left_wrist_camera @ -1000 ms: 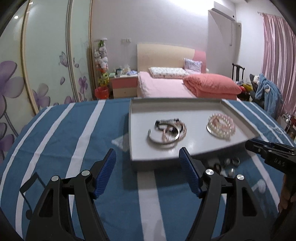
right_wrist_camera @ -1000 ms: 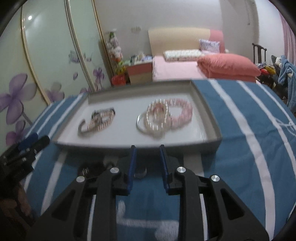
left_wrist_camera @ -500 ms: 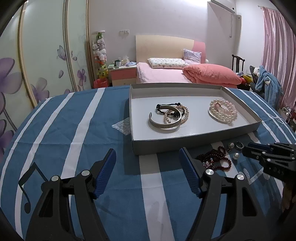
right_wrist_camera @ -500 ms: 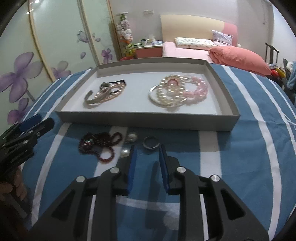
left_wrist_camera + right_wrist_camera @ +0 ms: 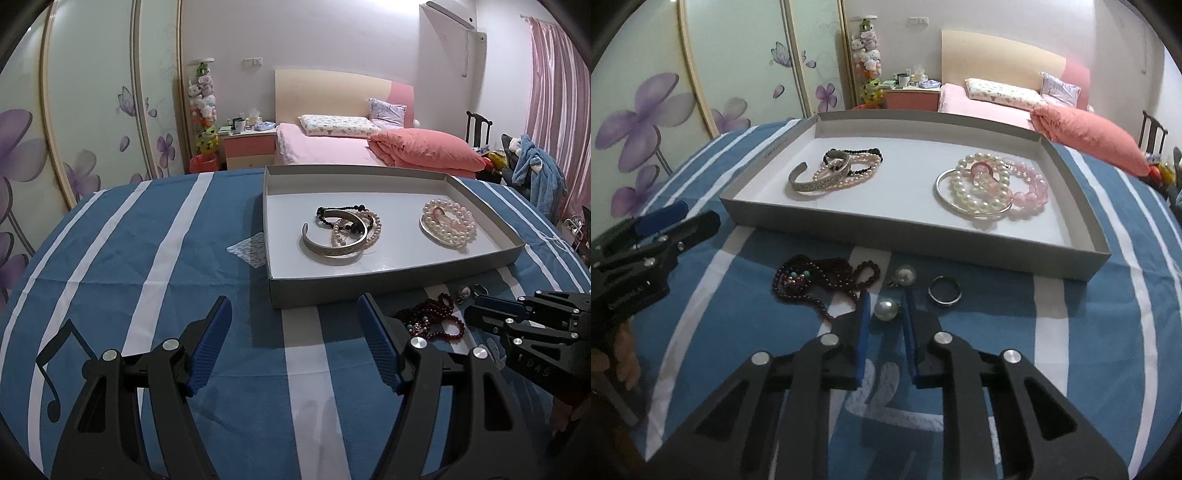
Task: Organize jewelry
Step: 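Close the left tool on the red beaded strand while the right tool closes on the pearl earring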
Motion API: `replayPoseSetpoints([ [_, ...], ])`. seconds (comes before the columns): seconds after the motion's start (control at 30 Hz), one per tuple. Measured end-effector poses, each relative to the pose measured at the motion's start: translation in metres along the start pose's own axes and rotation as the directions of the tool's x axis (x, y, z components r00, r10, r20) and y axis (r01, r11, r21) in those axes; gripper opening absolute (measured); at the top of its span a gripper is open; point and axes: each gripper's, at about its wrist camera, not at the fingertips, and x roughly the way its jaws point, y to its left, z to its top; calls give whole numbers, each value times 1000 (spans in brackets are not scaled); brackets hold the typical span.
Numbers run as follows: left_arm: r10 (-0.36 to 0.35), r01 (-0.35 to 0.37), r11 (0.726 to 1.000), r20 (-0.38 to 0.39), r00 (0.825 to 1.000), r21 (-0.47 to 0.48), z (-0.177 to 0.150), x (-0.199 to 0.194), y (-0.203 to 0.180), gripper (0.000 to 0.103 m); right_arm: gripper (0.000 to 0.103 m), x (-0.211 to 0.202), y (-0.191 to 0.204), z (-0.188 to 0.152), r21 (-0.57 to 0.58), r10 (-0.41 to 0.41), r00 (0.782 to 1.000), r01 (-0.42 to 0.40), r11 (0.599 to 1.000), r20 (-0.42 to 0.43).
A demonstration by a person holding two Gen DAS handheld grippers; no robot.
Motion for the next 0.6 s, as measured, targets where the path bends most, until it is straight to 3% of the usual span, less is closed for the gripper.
replayPoseSetpoints([
  [0.6, -8, 9, 1000, -16, 1000, 28, 2, 2, -12, 70, 17, -2, 7, -3, -43, -54, 999, 54, 998, -8],
])
